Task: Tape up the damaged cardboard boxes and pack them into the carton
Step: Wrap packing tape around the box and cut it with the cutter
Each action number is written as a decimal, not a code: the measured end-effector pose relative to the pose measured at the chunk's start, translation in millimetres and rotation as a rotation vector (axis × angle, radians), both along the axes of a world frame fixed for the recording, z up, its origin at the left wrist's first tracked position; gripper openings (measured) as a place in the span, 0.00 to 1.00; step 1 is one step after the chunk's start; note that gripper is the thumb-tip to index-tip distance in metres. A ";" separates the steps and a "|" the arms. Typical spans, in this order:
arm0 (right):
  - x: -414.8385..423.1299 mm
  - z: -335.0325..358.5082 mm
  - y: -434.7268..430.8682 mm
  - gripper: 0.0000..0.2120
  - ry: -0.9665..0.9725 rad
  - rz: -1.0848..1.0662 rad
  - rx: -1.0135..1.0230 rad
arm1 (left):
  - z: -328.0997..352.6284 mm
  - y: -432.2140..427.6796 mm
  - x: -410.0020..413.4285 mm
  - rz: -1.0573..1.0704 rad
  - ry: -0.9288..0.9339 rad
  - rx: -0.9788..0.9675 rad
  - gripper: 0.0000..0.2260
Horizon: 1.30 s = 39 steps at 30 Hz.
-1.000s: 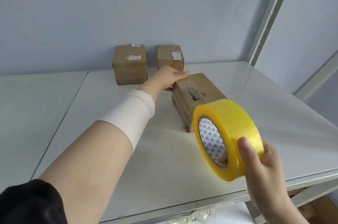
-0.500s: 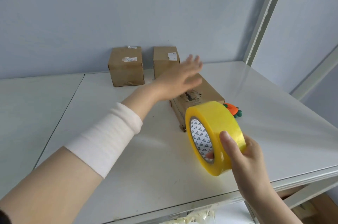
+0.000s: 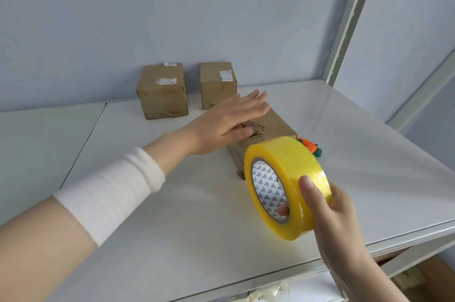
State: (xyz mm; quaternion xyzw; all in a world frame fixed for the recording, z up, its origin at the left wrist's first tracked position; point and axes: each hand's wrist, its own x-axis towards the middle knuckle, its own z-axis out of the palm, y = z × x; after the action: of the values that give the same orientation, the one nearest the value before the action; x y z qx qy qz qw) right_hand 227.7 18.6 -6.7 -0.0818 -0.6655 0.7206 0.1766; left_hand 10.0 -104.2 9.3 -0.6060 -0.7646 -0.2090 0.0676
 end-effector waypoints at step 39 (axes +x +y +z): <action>-202.2 61.6 18.4 0.26 0.355 0.292 0.035 | -12.8 49.7 -51.3 0.406 -1.022 1.129 0.19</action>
State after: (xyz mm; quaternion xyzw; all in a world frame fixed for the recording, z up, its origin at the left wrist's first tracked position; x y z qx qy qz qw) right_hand 25.5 37.0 54.9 0.1467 -0.6413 0.7298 0.1863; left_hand -41.2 -54.5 -3.5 -0.1574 -0.5747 -0.8020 0.0419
